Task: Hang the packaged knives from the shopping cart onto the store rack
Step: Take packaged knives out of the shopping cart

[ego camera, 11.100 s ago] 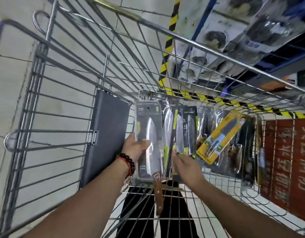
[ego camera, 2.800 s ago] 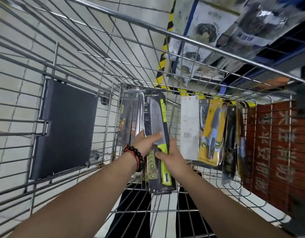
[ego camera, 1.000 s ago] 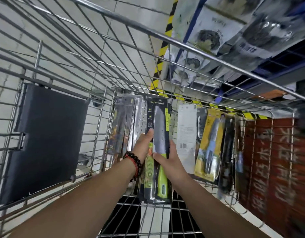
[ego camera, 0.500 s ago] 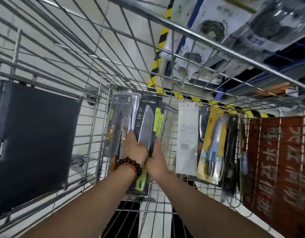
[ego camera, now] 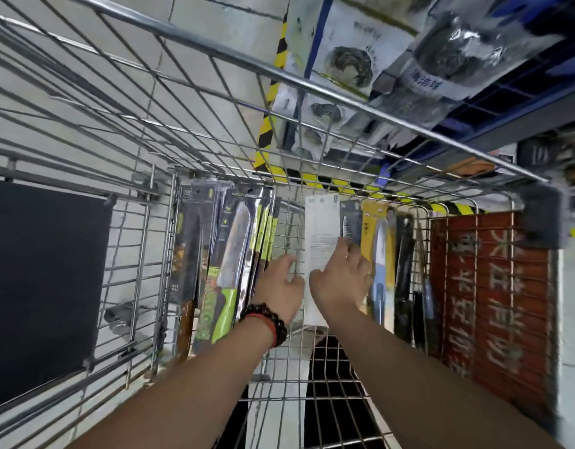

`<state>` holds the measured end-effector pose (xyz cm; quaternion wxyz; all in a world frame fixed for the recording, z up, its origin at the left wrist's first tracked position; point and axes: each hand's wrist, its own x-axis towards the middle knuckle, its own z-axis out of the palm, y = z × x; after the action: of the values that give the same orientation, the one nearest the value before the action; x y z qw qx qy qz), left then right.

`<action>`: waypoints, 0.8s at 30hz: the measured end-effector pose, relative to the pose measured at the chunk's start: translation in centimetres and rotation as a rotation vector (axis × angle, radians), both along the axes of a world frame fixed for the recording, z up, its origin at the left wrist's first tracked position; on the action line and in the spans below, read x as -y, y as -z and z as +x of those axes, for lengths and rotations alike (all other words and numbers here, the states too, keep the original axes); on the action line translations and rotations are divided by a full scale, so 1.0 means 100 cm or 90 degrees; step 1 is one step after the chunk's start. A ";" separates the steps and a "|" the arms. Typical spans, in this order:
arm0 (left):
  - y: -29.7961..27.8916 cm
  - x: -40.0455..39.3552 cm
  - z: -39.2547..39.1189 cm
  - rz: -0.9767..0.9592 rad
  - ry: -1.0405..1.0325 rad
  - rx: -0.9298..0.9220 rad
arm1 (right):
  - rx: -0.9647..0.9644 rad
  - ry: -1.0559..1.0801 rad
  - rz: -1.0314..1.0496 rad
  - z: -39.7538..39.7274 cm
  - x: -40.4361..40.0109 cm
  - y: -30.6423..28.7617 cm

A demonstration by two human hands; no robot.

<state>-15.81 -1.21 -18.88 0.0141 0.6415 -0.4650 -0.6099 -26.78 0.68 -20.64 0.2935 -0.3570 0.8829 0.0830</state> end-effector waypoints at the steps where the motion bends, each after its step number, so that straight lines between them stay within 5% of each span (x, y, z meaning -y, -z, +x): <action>1: 0.003 -0.001 -0.006 0.038 -0.033 -0.021 | 0.003 -0.020 0.011 0.000 0.000 -0.001; 6: 0.010 0.000 -0.024 0.214 -0.118 -0.128 | 0.089 -0.016 -0.041 -0.008 -0.009 -0.003; 10: 0.014 0.003 -0.028 0.253 -0.203 -0.174 | 0.434 0.213 -0.185 -0.009 -0.020 -0.017; 13: 0.021 0.002 -0.022 0.229 -0.235 -0.131 | 0.592 0.226 -0.161 -0.007 -0.037 -0.013; 16: 0.027 0.003 -0.013 0.189 -0.234 -0.052 | 0.512 0.179 -0.166 -0.011 -0.050 -0.016; 20: 0.032 0.004 -0.005 0.133 -0.232 0.062 | 0.206 0.175 -0.213 -0.032 -0.060 -0.014; 24: 0.020 -0.002 -0.008 0.033 -0.117 0.124 | 0.141 0.147 -0.047 -0.033 -0.055 -0.007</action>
<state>-16.59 -0.97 -20.87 0.0084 0.7377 -0.3878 -0.5525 -30.09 6.15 -19.95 0.3835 -0.2705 0.8827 -0.0239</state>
